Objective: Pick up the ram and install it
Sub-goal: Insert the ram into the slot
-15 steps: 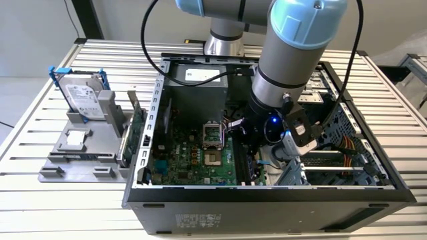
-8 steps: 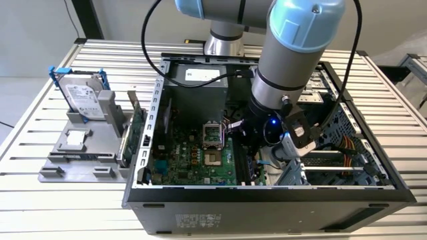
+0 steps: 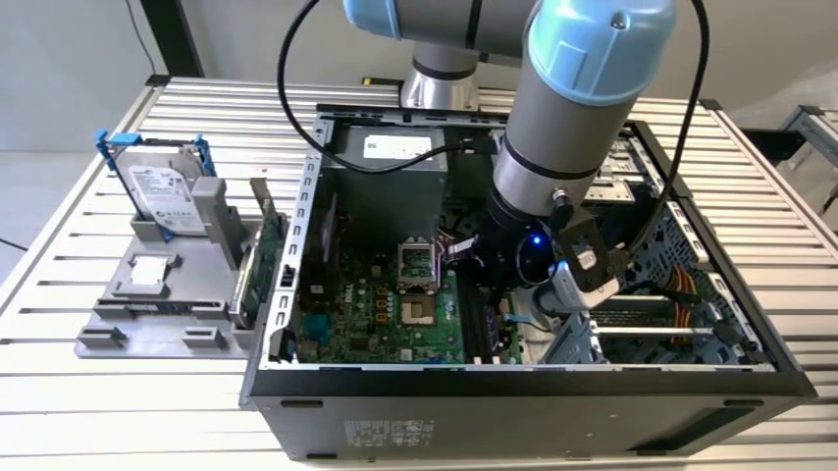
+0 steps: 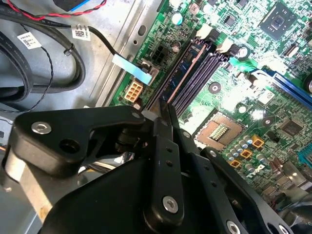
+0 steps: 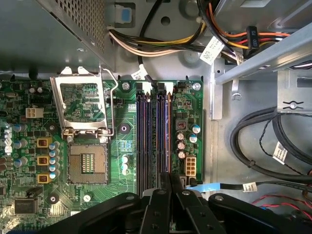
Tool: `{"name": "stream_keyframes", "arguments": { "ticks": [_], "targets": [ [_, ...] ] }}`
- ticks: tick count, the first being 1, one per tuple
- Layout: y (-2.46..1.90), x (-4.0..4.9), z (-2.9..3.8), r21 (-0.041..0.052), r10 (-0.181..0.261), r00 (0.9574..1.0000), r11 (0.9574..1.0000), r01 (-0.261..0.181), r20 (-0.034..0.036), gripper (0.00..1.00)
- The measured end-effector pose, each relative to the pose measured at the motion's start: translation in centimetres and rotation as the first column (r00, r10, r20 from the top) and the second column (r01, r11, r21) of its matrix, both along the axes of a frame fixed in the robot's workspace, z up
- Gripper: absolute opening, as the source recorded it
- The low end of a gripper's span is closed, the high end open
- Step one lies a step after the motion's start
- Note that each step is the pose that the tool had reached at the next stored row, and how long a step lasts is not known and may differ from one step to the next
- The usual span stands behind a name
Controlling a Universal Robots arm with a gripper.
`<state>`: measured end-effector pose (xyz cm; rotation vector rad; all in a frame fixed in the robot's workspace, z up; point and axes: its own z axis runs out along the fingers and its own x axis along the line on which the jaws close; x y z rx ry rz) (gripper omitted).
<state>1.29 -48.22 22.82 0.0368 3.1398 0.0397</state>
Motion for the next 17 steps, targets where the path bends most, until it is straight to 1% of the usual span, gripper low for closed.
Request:
{"name": "stream_keyframes", "arguments": {
  "ticks": [13,17],
  "targets": [
    [0.00,0.00,0.02,0.0003,0.000,1.0000,1.0000,0.000,0.0001,0.00],
    [0.00,0.01,0.40,0.0001,0.000,1.0000,1.0000,0.000,-0.0016,0.00]
  ]
}}
